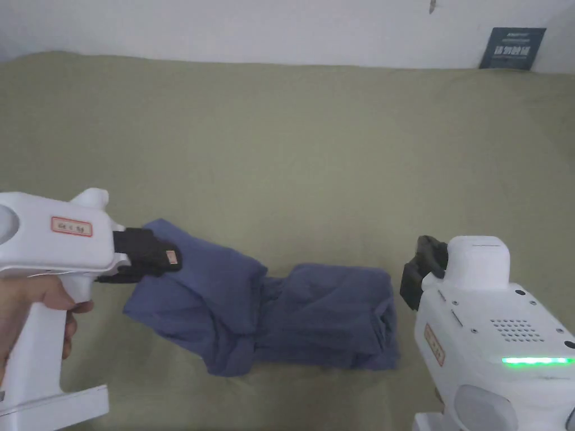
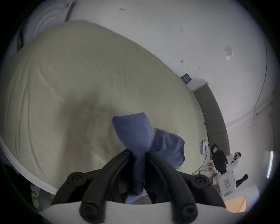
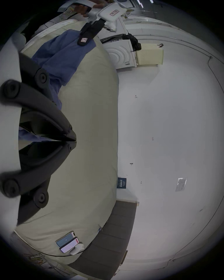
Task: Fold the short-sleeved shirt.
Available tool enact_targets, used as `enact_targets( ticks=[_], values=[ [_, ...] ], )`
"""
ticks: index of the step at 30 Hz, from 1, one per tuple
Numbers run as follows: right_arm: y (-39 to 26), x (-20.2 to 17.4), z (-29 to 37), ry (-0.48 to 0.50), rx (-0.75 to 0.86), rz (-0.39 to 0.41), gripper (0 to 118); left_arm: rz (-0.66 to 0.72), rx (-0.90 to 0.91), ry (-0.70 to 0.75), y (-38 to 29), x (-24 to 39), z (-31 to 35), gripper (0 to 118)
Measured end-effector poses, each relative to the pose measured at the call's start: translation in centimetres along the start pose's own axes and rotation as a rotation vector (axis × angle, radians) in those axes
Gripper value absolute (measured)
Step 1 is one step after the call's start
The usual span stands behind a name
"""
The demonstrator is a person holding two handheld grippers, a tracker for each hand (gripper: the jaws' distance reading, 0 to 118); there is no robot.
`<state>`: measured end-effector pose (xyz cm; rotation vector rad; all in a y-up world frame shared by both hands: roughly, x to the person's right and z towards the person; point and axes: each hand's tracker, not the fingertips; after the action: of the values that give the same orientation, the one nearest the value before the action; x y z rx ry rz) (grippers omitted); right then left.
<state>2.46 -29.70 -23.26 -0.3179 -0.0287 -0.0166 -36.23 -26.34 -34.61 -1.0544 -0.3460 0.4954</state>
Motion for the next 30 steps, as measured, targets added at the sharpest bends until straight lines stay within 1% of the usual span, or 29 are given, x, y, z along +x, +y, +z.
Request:
enact_targets(
  ticks=[2,5,9,10,13,14,15,16,17,18,19,20,21,23,25,26,27,28,29,30],
  values=[
    [0.0,0.2,0.2,0.004,-0.001,0.002,6,-0.014,-0.015,-0.012,0.0,3.0,-1.3,13],
    [0.0,1.0,0.7,-0.002,0.0,0.01,6,-0.139,-0.04,0.006,-0.5,8.2,-4.1,13],
    [-0.2,2.7,1.1,-0.029,-0.013,-0.002,6,-0.253,-0.098,0.026,-1.9,14.1,-9.4,13],
    [-0.2,3.1,1.1,-0.034,-0.017,-0.008,6,-0.282,-0.11,0.041,-2.3,15.2,-10.8,13],
    [-0.6,4.4,1.2,-0.065,-0.028,-0.016,6,-0.316,-0.155,0.068,-4.0,17.7,-16.0,13],
    [-0.7,4.7,1.2,-0.075,-0.033,-0.02,6,-0.337,-0.168,0.095,-4.7,18.2,-17.6,16],
    [-0.8,5.2,1.3,-0.082,-0.037,-0.025,6,-0.347,-0.163,0.102,-5.4,18.4,-19.2,29],
    [-0.9,5.5,1.3,-0.092,-0.042,-0.032,6,-0.347,-0.17,0.079,-5.5,17.9,-20.6,61],
    [-1.0,5.7,1.2,-0.099,-0.046,-0.04,6,-0.317,-0.191,0.008,-5.6,17.6,-21.4,109],
    [-1.1,5.9,1.1,-0.104,-0.055,-0.045,6,-0.274,-0.213,-0.038,-5.7,17.1,-22.2,118],
    [-1.2,6.0,1.1,-0.106,-0.06,-0.046,6,-0.248,-0.219,-0.046,-5.6,16.8,-22.4,118],
    [-1.3,6.1,1.1,-0.111,-0.063,-0.046,6,-0.235,-0.181,-0.056,-5.3,16.3,-21.4,110],
    [-1.5,6.1,1.1,-0.112,-0.065,-0.047,6,-0.218,-0.162,-0.09,-4.9,15.6,-20.8,107],
    [-1.6,6.0,1.0,-0.112,-0.072,-0.053,6,-0.189,-0.171,-0.102,-4.3,14.0,-19.1,104],
    [-1.8,5.9,0.8,-0.107,-0.075,-0.065,6,-0.143,-0.127,-0.156,-3.8,12.3,-16.7,102],
    [-1.8,5.8,0.7,-0.105,-0.075,-0.07,6,-0.129,-0.101,-0.183,-3.5,11.3,-15.7,91],
    [-1.9,5.6,0.6,-0.099,-0.077,-0.072,6,-0.116,-0.094,-0.201,-3.2,10.4,-14.9,72],
    [-1.9,5.4,0.5,-0.097,-0.078,-0.072,6,-0.101,-0.081,-0.214,-3.5,10.4,-14.0,38],
    [-1.9,5.2,0.4,-0.094,-0.079,-0.069,6,-0.085,-0.074,-0.22,-3.6,9.8,-13.9,1],
    [-2.0,5.1,0.3,-0.09,-0.082,-0.067,6,-0.08,-0.081,-0.221,-3.6,9.2,-14.1,1]
  ],
)
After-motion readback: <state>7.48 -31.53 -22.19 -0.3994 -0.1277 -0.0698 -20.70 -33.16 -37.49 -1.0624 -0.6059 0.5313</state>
